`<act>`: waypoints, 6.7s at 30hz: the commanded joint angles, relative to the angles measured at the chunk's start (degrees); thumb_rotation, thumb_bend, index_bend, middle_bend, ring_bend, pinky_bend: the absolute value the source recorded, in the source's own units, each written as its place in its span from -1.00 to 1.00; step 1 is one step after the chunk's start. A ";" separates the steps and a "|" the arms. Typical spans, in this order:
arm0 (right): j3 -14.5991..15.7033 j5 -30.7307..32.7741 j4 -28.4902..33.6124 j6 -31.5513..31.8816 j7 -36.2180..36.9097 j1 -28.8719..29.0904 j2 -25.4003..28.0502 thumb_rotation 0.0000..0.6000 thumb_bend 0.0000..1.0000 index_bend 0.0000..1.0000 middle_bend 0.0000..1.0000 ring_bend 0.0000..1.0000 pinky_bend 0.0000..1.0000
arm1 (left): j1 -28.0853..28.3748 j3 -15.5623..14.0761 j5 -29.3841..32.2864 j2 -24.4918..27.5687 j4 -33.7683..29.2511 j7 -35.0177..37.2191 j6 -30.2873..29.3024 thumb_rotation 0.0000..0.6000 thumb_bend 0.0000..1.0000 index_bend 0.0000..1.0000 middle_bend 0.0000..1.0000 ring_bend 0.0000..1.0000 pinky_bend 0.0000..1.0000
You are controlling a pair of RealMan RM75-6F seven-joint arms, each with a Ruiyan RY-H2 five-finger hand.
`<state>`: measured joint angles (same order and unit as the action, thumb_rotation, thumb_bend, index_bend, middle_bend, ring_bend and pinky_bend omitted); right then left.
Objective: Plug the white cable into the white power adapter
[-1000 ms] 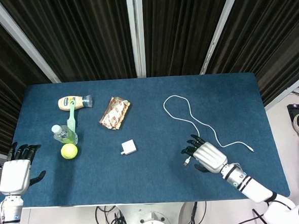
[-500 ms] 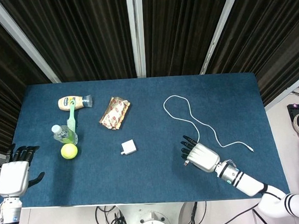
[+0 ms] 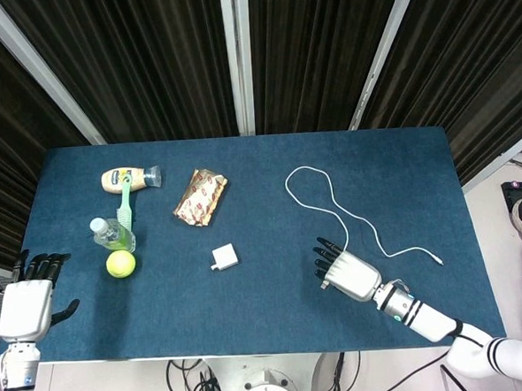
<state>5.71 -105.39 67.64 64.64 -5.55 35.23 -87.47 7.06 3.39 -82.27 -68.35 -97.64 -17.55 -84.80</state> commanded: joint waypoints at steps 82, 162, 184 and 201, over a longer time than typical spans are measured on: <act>-7.80 9.65 7.79 10.67 -2.41 -5.28 6.81 1.00 -0.30 0.28 0.07 -0.44 -0.98 | 30.86 7.05 10.60 -10.99 3.68 -10.79 39.37 1.00 -0.71 -0.58 -0.56 -0.72 -0.79; -9.99 11.71 9.03 12.91 -0.85 -8.36 8.64 1.00 -0.29 0.32 0.08 -0.41 -0.98 | 44.78 2.10 26.08 -22.10 9.47 -11.95 35.09 0.66 -0.46 -0.15 -0.20 -0.51 -0.68; -19.45 29.61 18.91 -7.72 -13.93 4.89 -0.83 1.00 -0.26 0.35 0.09 -0.37 -0.98 | 52.51 8.89 42.07 -21.40 0.82 -29.00 26.63 0.64 -0.49 -0.15 -0.03 -0.32 -0.63; -24.07 46.20 16.92 -8.31 -24.41 11.18 -9.38 1.00 -0.26 0.37 0.10 -0.37 -1.00 | 57.95 10.96 53.16 -22.95 0.01 -33.89 22.70 0.64 -0.51 -0.15 -0.03 -0.32 -0.63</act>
<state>-18.13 -59.89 84.89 56.18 -29.40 45.94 -96.32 64.95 14.37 -29.17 -91.25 -97.63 -51.36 -62.03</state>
